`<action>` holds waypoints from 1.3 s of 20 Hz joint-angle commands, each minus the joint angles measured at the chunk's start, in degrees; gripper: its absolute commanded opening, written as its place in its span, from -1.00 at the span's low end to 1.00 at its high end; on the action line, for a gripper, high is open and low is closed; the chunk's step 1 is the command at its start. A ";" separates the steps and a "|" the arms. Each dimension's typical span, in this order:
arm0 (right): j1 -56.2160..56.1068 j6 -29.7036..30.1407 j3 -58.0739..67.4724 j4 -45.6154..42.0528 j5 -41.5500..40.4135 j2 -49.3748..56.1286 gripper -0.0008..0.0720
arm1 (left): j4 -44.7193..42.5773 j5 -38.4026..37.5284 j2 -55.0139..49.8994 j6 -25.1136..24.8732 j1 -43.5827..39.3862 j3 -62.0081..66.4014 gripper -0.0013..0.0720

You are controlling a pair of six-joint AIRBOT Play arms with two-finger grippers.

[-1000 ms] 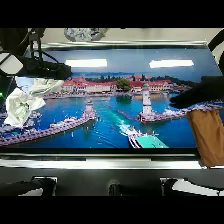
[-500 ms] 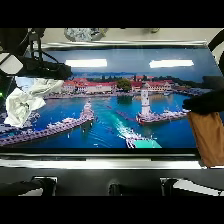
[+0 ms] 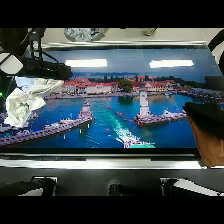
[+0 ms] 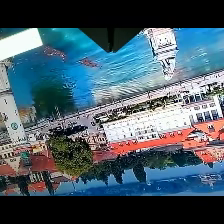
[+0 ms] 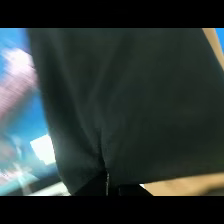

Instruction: Fold the shirts.

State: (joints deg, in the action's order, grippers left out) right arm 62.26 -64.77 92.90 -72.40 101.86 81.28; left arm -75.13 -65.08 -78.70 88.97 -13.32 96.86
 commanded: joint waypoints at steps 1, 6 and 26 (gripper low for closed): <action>0.33 -0.17 -9.92 -12.59 -1.99 -1.97 -0.87 | 0.07 -0.11 -0.02 -0.02 0.02 0.00 -0.87; 0.33 -0.92 -25.51 -13.68 -12.15 -5.11 -0.87 | 0.09 -0.07 -0.02 0.00 0.02 0.00 -0.88; -57.05 3.65 -8.81 -8.04 -22.01 -3.37 0.51 | -20.24 -20.39 0.50 7.45 1.44 -12.31 0.63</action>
State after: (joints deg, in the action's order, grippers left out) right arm 17.91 -57.95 88.86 -80.97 74.85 75.31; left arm -98.17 -81.12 -79.83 94.94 -12.47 96.55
